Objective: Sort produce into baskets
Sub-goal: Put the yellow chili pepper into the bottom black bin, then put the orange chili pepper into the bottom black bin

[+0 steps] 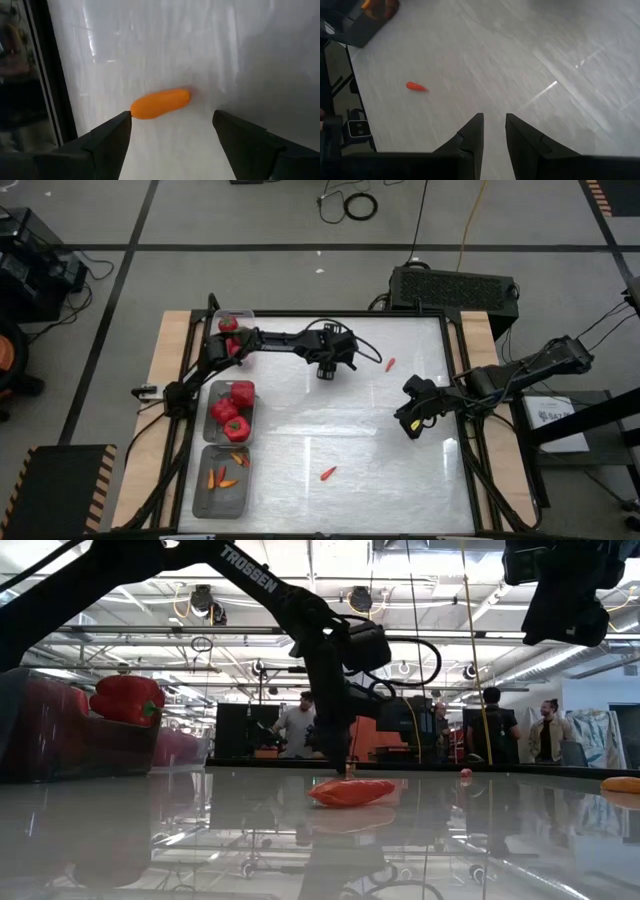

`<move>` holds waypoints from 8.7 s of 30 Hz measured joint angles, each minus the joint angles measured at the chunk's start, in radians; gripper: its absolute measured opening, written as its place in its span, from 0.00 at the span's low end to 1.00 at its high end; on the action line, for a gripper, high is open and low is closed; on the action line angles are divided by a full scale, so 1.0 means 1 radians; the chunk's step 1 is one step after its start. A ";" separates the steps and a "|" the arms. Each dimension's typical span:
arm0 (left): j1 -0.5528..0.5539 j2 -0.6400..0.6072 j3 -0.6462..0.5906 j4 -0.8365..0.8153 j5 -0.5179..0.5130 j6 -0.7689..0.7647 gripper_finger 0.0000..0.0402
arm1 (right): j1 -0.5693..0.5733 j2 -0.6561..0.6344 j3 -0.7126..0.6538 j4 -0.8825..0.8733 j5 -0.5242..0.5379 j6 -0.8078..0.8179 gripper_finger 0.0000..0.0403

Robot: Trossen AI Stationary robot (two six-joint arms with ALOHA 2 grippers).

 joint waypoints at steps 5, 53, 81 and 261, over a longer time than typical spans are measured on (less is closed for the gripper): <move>0.000 0.000 0.000 0.015 0.011 0.076 0.73 | 0.000 0.000 0.000 -0.001 0.000 -0.015 0.18; 0.006 0.015 -0.002 0.119 0.038 0.505 0.02 | 0.000 0.000 -0.001 0.062 0.000 0.014 0.18; 0.118 -0.278 -0.002 -0.232 0.479 -0.479 0.00 | -0.083 0.001 -0.001 0.049 -0.020 0.030 0.18; -0.375 -1.452 -1.049 0.259 0.485 -1.168 0.38 | -0.496 1.050 1.345 -0.856 0.087 -0.572 0.40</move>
